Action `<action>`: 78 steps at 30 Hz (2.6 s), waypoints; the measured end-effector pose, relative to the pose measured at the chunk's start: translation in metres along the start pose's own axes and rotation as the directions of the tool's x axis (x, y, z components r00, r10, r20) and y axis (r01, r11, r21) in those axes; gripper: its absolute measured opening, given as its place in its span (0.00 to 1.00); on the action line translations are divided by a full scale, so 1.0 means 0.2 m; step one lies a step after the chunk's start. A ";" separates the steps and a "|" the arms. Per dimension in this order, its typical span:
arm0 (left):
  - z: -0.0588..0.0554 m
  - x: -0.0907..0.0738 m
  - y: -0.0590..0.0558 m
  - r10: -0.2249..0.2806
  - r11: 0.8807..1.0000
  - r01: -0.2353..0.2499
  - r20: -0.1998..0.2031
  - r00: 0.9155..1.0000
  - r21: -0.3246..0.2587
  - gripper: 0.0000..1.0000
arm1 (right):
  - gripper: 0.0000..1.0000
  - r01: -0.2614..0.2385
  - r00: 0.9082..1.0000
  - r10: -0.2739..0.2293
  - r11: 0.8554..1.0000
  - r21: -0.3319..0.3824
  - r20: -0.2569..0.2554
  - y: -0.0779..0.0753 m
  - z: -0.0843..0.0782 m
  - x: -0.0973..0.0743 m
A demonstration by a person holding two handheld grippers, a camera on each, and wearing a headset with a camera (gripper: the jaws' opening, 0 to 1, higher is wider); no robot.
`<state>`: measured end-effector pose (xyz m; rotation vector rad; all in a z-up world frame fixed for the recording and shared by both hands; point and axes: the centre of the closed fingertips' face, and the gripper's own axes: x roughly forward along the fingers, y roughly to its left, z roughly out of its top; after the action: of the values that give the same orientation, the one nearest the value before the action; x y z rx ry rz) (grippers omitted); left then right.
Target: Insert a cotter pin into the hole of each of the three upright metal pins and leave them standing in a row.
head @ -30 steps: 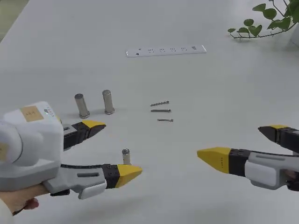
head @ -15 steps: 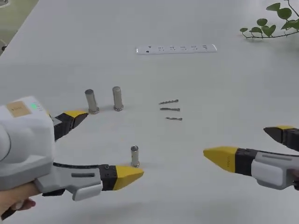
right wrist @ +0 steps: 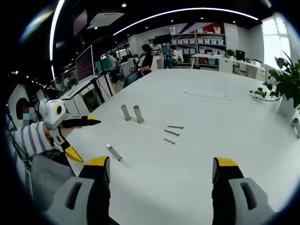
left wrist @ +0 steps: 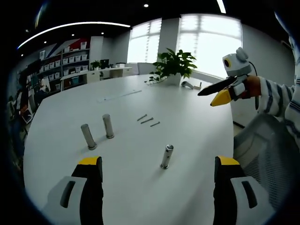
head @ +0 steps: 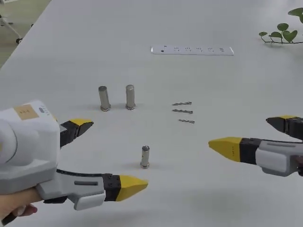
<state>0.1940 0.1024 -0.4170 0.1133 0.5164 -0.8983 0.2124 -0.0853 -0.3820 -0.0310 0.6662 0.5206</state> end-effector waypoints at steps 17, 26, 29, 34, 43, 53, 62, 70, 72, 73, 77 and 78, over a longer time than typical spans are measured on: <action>-0.06 -0.03 -0.09 -0.033 0.997 0.032 -0.016 0.999 -0.064 0.93 | 0.75 -0.090 0.985 0.055 0.973 -0.214 -0.165 -0.05 0.07 0.16; 0.00 -0.06 -0.11 -0.012 0.989 0.019 0.049 0.999 -0.147 0.90 | 0.67 -0.182 0.969 0.116 0.933 -0.310 -0.218 -0.05 0.14 0.25; -0.01 -0.06 -0.13 -0.017 0.989 0.021 0.033 0.999 -0.147 0.90 | 0.62 -0.211 0.963 0.141 0.924 -0.320 -0.229 -0.04 0.14 0.28; -0.01 -0.07 -0.16 -0.014 0.989 0.017 0.023 1.000 -0.147 0.90 | 0.55 -0.259 0.947 0.166 0.899 -0.352 -0.275 -0.03 0.12 0.34; 0.00 -0.07 -0.16 0.008 0.994 -0.005 0.024 1.000 -0.110 0.86 | 0.42 -0.352 0.913 0.227 0.857 -0.376 -0.338 0.00 0.06 0.46; 0.00 -0.06 -0.16 0.005 0.993 -0.002 0.024 1.000 -0.116 0.84 | 0.33 -0.409 0.875 0.211 0.804 -0.431 -0.436 -0.05 -0.06 0.57; 0.00 -0.04 -0.18 -0.010 0.993 0.012 0.020 1.000 -0.118 0.83 | 0.23 -0.438 0.860 0.215 0.777 -0.452 -0.463 -0.09 -0.08 0.66; 0.00 -0.03 -0.17 -0.009 0.992 0.012 0.019 1.000 -0.125 0.83 | 0.15 -0.447 0.846 0.201 0.771 -0.453 -0.493 -0.12 -0.11 0.70; 0.00 -0.03 -0.17 -0.011 0.992 0.013 0.016 1.000 -0.122 0.82 | 0.14 -0.447 0.845 0.200 0.771 -0.452 -0.495 -0.12 -0.12 0.70; 0.00 -0.03 -0.17 -0.011 0.992 0.013 0.016 1.000 -0.122 0.82 | 0.13 -0.447 0.845 0.200 0.773 -0.451 -0.495 -0.12 -0.12 0.71; 0.00 -0.03 -0.17 -0.014 0.992 0.016 0.021 1.000 -0.126 0.82 | 0.12 -0.446 0.843 0.203 0.782 -0.436 -0.499 -0.12 -0.13 0.71; 0.00 -0.03 -0.17 -0.015 0.992 0.018 0.019 1.000 -0.126 0.82 | 0.12 -0.446 0.842 0.204 0.784 -0.432 -0.499 -0.13 -0.13 0.71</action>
<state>0.1645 0.0844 -0.4098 -0.0140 0.5562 -0.8797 0.3034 -0.0482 -0.4918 -0.5848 0.9481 1.0607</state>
